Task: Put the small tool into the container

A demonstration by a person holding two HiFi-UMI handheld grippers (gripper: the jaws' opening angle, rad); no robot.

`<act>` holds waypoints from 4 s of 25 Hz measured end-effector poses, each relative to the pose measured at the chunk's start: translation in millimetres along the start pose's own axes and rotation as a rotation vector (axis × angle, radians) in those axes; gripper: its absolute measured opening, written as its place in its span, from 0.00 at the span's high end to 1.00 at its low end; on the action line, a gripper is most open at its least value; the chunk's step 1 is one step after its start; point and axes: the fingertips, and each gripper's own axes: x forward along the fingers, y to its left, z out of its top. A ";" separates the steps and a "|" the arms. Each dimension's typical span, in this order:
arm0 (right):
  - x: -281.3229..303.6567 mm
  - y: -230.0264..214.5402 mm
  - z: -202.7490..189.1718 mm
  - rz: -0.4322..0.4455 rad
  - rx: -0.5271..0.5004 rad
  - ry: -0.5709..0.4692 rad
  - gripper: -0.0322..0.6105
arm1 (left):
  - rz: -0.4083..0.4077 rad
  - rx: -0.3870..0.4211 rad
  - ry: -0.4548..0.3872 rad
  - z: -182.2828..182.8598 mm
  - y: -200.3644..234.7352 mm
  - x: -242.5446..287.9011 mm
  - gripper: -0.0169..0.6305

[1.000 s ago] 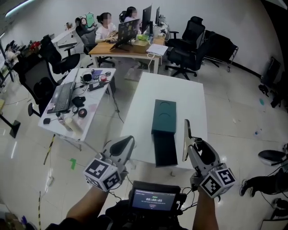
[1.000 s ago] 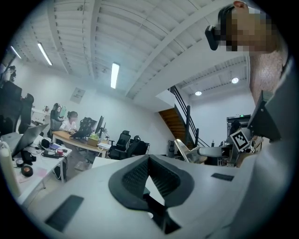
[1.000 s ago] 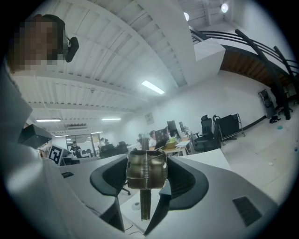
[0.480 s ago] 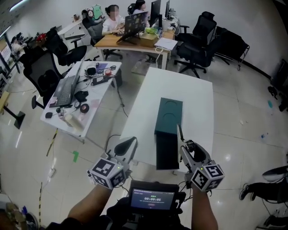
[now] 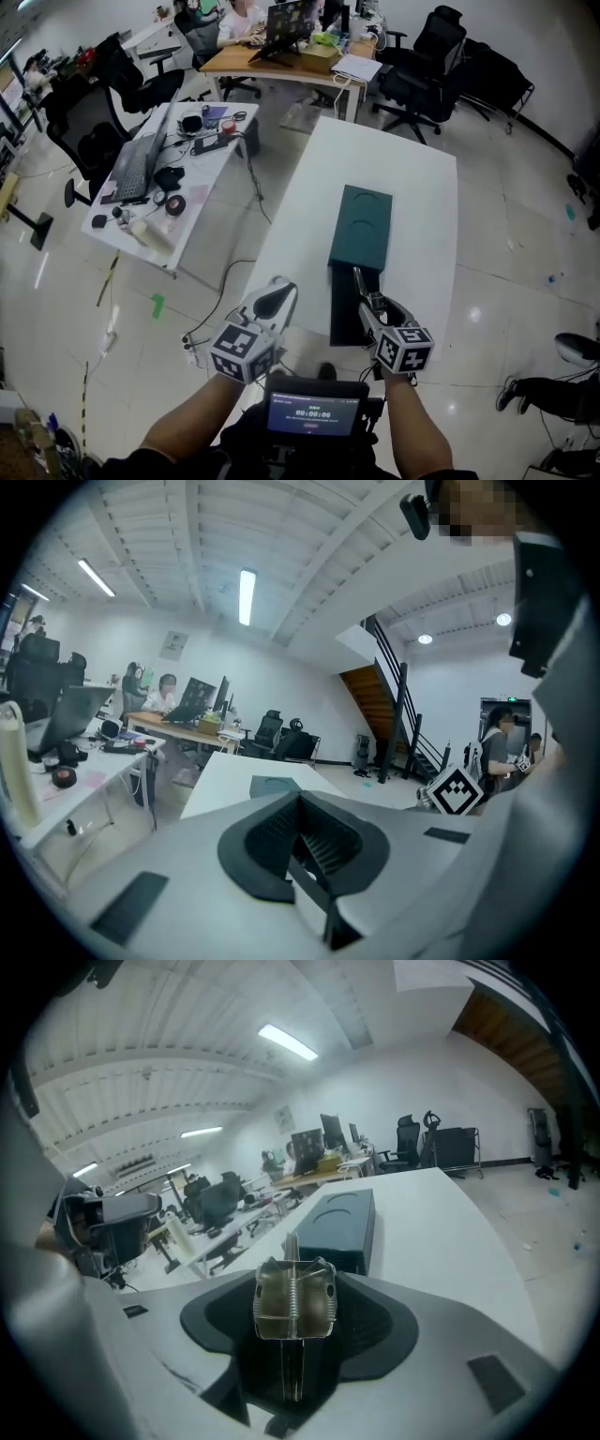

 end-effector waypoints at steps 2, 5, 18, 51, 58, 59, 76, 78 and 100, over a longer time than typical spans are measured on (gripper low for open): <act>13.9 -1.4 -14.3 -0.006 -0.005 0.038 0.54 | 0.004 -0.028 0.022 -13.8 6.6 4.8 0.95; 28.5 -5.2 -27.8 -0.026 -0.010 0.073 0.54 | -0.007 -0.029 0.045 -25.6 9.6 8.9 0.95; 60.4 -25.7 -39.0 -0.115 -0.012 0.147 0.54 | -0.024 -0.022 0.117 -62.9 15.4 36.4 0.95; 79.7 -8.6 -58.4 -0.122 0.156 0.260 0.54 | -0.055 -0.051 0.110 -63.2 24.0 21.1 0.95; 80.9 -8.8 -49.5 -0.247 -0.204 0.262 0.54 | -0.046 -0.053 0.114 -65.9 27.0 18.0 0.95; 81.1 -6.7 -49.1 -0.252 -0.238 0.268 0.54 | -0.045 -0.054 0.113 -65.9 26.8 16.7 0.95; 74.9 29.7 -72.3 -0.204 -0.435 0.332 0.45 | -0.018 -0.050 0.106 -64.7 35.3 -10.4 0.95; 74.4 34.9 -74.3 -0.198 -0.433 0.324 0.46 | -0.015 -0.052 0.107 -64.6 36.4 -15.3 0.95; 62.1 30.7 -88.9 -0.191 -0.492 0.376 0.59 | 0.013 -0.065 0.112 -71.6 39.0 -52.7 0.95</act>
